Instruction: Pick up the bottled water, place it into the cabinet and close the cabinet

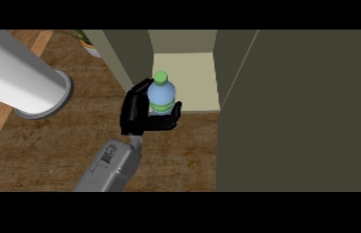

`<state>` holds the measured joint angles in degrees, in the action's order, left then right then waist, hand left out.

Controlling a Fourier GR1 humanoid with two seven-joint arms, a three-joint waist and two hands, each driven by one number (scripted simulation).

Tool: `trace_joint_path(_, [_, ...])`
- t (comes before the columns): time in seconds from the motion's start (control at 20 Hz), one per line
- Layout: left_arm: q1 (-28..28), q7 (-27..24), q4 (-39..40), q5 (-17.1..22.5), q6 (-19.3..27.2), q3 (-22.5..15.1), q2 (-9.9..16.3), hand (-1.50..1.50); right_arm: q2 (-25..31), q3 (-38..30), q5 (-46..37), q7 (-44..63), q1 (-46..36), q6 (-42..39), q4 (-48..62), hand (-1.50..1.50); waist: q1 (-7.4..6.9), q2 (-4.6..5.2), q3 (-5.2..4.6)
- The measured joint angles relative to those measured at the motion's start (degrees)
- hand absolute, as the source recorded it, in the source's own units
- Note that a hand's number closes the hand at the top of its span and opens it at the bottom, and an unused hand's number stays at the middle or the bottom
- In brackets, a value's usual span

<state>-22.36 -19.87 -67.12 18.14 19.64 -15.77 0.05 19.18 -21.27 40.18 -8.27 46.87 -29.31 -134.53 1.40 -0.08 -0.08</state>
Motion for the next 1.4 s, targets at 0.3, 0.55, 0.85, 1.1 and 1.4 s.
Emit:
trace_joint_path(0.3, [-7.9, 4.2, 5.6, -1.6, 7.6, -1.1, 0.0, 1.5, -0.1, -0.1, 0.8, 0.2, -0.4, -0.1, 0.1, -1.5, 0.2, 0.11, 0.01])
trace_joint_path(0.55, [-13.9, 5.4, 13.0, -1.3, 10.3, -0.3, 0.0, 1.5, -0.4, 0.3, 1.5, 0.4, 0.1, -0.9, 0.2, -1.5, 0.54, 0.23, -0.01])
trace_joint_path(0.85, [-20.7, 4.0, 22.4, 2.3, 10.6, 1.1, 0.0, 1.5, 0.0, 0.0, 2.4, 0.8, -0.1, -1.0, 0.3, -1.5, 1.02, 0.42, -0.03])
trace_joint_path(1.1, [-26.3, 0.7, 30.7, 4.4, 11.2, 2.6, 0.0, 1.5, 0.2, -0.2, 3.2, 1.0, -0.3, -1.3, 0.6, -1.5, 1.6, 0.66, -0.03])
trace_joint_path(1.4, [-32.2, -4.2, 39.6, 5.0, 11.4, 5.3, 0.4, 1.5, 0.3, -0.4, 3.9, 0.5, -0.4, -2.0, 0.8, -1.5, 2.2, 0.89, -0.04])
